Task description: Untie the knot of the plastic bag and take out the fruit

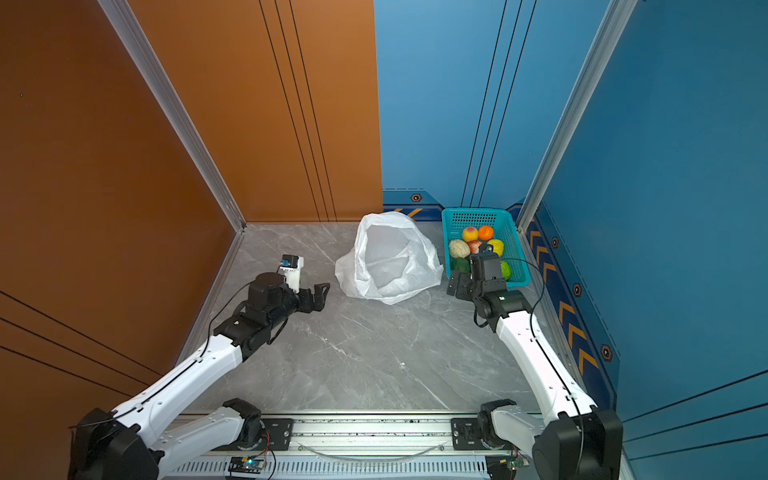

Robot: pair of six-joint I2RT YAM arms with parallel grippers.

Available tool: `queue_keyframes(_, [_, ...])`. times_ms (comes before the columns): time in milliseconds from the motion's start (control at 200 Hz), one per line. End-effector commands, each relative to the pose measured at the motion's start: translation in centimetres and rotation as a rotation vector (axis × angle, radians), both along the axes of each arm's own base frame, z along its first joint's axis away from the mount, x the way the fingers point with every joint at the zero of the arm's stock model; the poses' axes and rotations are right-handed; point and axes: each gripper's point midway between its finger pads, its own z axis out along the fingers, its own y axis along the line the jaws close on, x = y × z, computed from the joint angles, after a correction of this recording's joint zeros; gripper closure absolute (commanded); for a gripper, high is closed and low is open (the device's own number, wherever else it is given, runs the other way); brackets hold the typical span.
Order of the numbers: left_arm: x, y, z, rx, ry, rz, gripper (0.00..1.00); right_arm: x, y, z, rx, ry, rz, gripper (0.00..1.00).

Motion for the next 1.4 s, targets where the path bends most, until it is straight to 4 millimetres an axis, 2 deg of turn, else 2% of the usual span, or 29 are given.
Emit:
queue_keyframes(0, [0.3, 3.8, -1.2, 0.091, -0.043, 0.101, 0.02, 2.1, -1.7, -0.6, -0.089, -0.075, -0.017, 0.0])
queue_keyframes(140, [0.5, 7.6, -2.4, 0.132, -0.079, 0.202, 0.02, 3.6, -2.8, -2.9, -0.136, -0.136, -0.022, 0.0])
queue_keyframes(255, [1.2, 9.7, -2.5, 0.158, -0.127, 0.257, 0.02, 4.3, -3.6, -4.8, -0.143, -0.155, -0.025, 0.0])
queue_keyframes(380, [1.9, 11.9, -3.8, 0.14, -0.13, 0.32, 0.02, 4.7, -4.2, -5.9, -0.149, -0.214, -0.027, 0.0])
queue_keyframes(776, [4.2, 12.4, -8.1, 0.208, -0.147, 0.321, 0.0, 5.1, -4.5, -7.7, -0.181, -0.331, -0.012, 0.0])
queue_keyframes(921, [4.9, 12.9, -8.5, 0.218, -0.171, 0.333, 0.01, 4.9, -4.6, -8.6, -0.181, -0.355, -0.018, 0.0])
queue_keyframes(1157, [4.9, 13.0, -9.6, 0.215, -0.192, 0.345, 0.02, 4.8, -4.5, -10.3, -0.183, -0.388, -0.018, 0.0])
queue_keyframes(1397, [5.0, 12.7, -10.3, 0.232, -0.197, 0.335, 0.02, 4.6, -4.6, -10.3, -0.204, -0.395, -0.031, 0.0])
